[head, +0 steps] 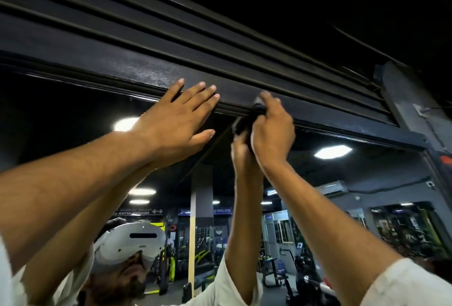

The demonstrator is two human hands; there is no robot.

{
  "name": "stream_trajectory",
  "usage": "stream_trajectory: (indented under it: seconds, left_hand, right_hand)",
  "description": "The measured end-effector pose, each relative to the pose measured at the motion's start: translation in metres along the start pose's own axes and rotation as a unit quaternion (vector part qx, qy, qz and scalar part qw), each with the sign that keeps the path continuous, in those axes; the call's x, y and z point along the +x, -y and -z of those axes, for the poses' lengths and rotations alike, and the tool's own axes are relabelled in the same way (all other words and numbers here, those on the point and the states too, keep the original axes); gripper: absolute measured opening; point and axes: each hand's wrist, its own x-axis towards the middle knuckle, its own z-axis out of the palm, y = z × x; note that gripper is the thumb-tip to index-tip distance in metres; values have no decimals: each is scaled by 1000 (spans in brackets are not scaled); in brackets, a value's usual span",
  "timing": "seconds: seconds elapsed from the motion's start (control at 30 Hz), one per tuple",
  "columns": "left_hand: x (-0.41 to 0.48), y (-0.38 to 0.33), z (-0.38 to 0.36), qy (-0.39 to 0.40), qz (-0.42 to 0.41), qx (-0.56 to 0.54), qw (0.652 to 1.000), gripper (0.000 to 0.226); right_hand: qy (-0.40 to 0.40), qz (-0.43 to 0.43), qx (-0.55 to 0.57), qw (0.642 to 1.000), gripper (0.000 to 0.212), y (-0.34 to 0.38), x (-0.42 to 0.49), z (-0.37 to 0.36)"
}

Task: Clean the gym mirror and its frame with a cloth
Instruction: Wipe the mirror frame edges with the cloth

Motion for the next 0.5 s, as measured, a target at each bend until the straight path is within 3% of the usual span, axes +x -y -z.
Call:
stream_trajectory:
  seconds: [0.07,0.23,0.3,0.4,0.5]
  left_hand:
    - [-5,-2,-2,0,2,4,1000,86]
    - [-4,-2,-1,1,3,-5,1000,84]
    - [-6,7,0,-1,-7,-8,1000,82]
    - [-11,27,3,8,-25,16,1000,79]
    - [-20,35,6,20,-17,23,999,78]
  right_hand:
    - [-10,-70,12,997,46,1,-11,-5]
    - [40,39,58,997,46,55,-27,-13]
    - [27,44,70,996,45,62,-16,-3]
    - [-33,-15,44,998,42,45,14,9]
    - [10,-47,14,999,41,36,25,-8]
